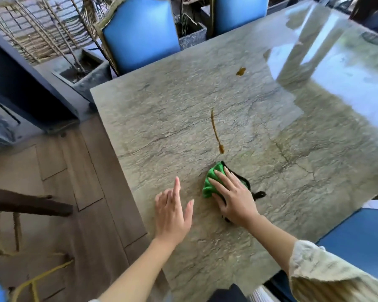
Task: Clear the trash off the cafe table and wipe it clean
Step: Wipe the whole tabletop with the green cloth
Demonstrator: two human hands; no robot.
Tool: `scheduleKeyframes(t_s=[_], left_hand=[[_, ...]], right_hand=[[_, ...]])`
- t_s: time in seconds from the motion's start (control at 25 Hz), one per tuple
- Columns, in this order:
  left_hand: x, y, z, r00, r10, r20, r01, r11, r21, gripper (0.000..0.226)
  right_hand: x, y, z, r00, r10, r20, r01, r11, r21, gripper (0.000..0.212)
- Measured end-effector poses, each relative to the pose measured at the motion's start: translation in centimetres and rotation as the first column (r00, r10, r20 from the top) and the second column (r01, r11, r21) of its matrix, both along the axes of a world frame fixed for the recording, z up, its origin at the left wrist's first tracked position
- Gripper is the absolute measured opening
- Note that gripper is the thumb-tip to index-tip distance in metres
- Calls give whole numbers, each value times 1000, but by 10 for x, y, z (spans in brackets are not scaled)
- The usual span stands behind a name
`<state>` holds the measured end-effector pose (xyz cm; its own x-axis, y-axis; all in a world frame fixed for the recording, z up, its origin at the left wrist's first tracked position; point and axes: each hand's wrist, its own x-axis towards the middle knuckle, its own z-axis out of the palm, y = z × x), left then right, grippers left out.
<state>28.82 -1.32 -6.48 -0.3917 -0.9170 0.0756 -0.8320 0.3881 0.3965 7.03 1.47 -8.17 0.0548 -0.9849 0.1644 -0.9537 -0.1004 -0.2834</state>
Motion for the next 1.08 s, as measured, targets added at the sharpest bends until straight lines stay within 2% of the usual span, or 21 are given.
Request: scheduleKeyframes(t_s=[0.04, 0.08, 0.12, 0.16, 0.24, 0.28, 0.32, 0.36, 0.48, 0.56, 0.6, 0.68, 0.72, 0.76, 0.8, 0.84, 0.92, 0.96, 1.0, 1.04, 1.08], left_hand=[[5, -11, -1, 999, -51, 12, 51, 999, 0, 70], [10, -22, -1, 993, -110, 46, 110, 994, 0, 67], [14, -31, -2, 981, -172, 92, 172, 985, 1, 64], [19, -40, -2, 961, -242, 135, 243, 970, 4, 61], [26, -48, -5, 907, -373, 194, 377, 926, 15, 60], [28, -50, -6, 885, -413, 214, 418, 908, 20, 60], [31, -50, -7, 871, -434, 231, 440, 898, 25, 60], [33, -51, -9, 863, -442, 244, 448, 893, 31, 60], [34, -51, -9, 863, -442, 247, 446, 894, 42, 61], [34, -51, -10, 860, -449, 242, 453, 891, 45, 62], [34, -51, -9, 861, -449, 238, 452, 891, 47, 63], [33, -51, -9, 868, -437, 233, 441, 897, 41, 62], [33, -51, -9, 872, -431, 231, 435, 900, 37, 62], [33, -51, -10, 875, -426, 230, 430, 902, 35, 62], [33, -51, -10, 877, -422, 229, 427, 904, 30, 62], [33, -51, -11, 880, -419, 224, 425, 905, 22, 62], [32, -51, -11, 885, -419, 204, 425, 905, 13, 62], [33, -50, -12, 886, -421, 196, 426, 904, 14, 62], [34, -50, -12, 885, -423, 196, 429, 903, 12, 62], [34, -49, -11, 881, -427, 204, 433, 901, 18, 62], [34, -50, -12, 876, -433, 213, 436, 899, 36, 62]], right_hand=[[-8, 2, 0, 997, 67, -23, -67, 998, 0, 43], [-16, 3, -1, 998, 44, -46, -43, 999, 8, 43], [-20, 3, -2, 996, -80, -49, 81, 997, 9, 43], [-19, 2, -1, 957, -290, -30, 290, 957, 6, 44], [4, -3, 1, 739, -673, 14, 673, 740, 13, 45], [23, -8, 2, 643, -766, 29, 766, 643, 15, 46], [42, -12, 3, 601, -798, 44, 799, 602, 9, 46], [58, -15, 4, 625, -778, 56, 780, 626, -3, 46], [78, -5, 0, 854, -520, -8, 520, 854, -22, 47], [66, 7, 0, 890, -453, -50, 452, 892, -18, 47], [61, 12, 0, 850, -525, -51, 525, 851, -17, 47], [58, 18, 4, 626, -780, -19, 780, 626, -3, 47], [61, 18, 5, 530, -848, -18, 848, 530, 9, 48], [66, 18, 6, 501, -865, -28, 866, 500, 19, 48], [70, 20, 5, 541, -841, -30, 841, 541, 14, 48], [73, 26, 3, 632, -774, -33, 775, 632, 3, 47], [72, 44, 2, 846, -531, -51, 531, 847, -8, 46], [69, 54, 3, 901, -429, -66, 430, 903, -1, 46], [65, 61, 2, 913, -401, -76, 403, 915, 11, 46], [65, 67, 2, 885, -460, -74, 462, 887, 15, 46], [66, 71, 2, 804, -592, -61, 594, 805, 15, 45]])
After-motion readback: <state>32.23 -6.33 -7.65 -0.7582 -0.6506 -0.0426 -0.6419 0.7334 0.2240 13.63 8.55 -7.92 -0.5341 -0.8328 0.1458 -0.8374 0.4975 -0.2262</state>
